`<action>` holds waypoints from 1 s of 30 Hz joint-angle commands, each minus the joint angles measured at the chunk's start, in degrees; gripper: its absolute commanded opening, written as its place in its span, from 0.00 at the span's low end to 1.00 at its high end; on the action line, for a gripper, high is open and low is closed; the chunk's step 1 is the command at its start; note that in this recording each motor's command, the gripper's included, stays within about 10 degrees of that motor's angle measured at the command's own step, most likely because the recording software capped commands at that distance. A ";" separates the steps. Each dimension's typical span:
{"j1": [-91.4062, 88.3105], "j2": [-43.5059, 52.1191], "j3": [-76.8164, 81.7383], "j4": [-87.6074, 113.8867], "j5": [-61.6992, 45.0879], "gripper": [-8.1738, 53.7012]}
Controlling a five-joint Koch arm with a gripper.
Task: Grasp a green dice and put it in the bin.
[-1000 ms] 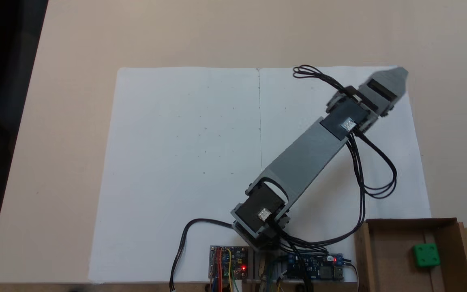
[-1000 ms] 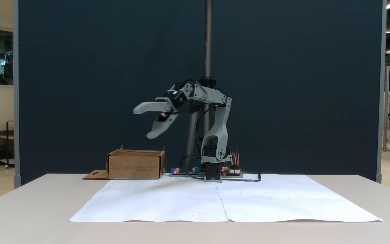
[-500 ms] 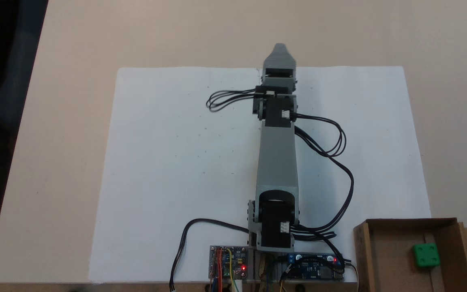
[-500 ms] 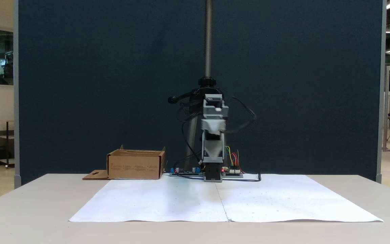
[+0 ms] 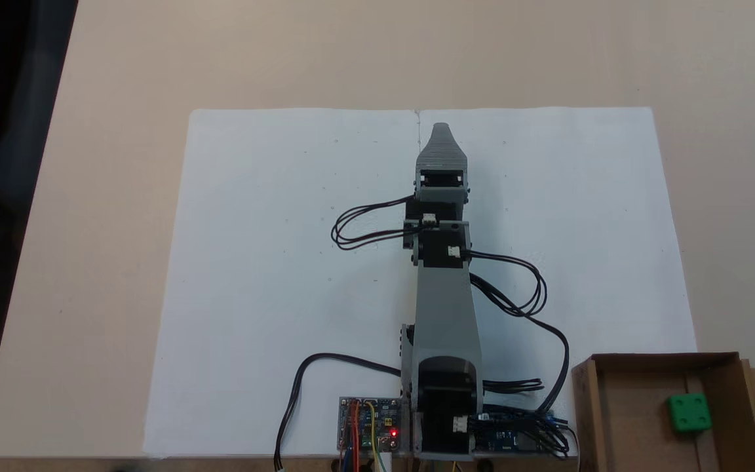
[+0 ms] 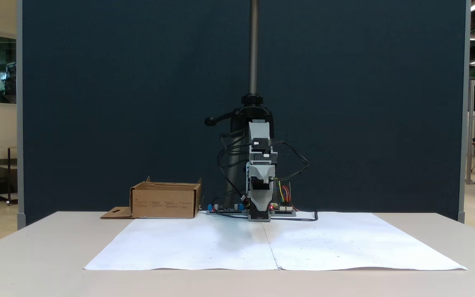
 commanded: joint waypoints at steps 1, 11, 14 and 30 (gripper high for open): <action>1.32 2.55 1.93 -9.56 3.52 0.84; 1.14 4.75 20.04 -28.28 -1.76 0.83; 1.14 5.36 23.47 -33.55 -2.20 0.84; 0.97 11.78 30.67 -56.23 -3.25 0.85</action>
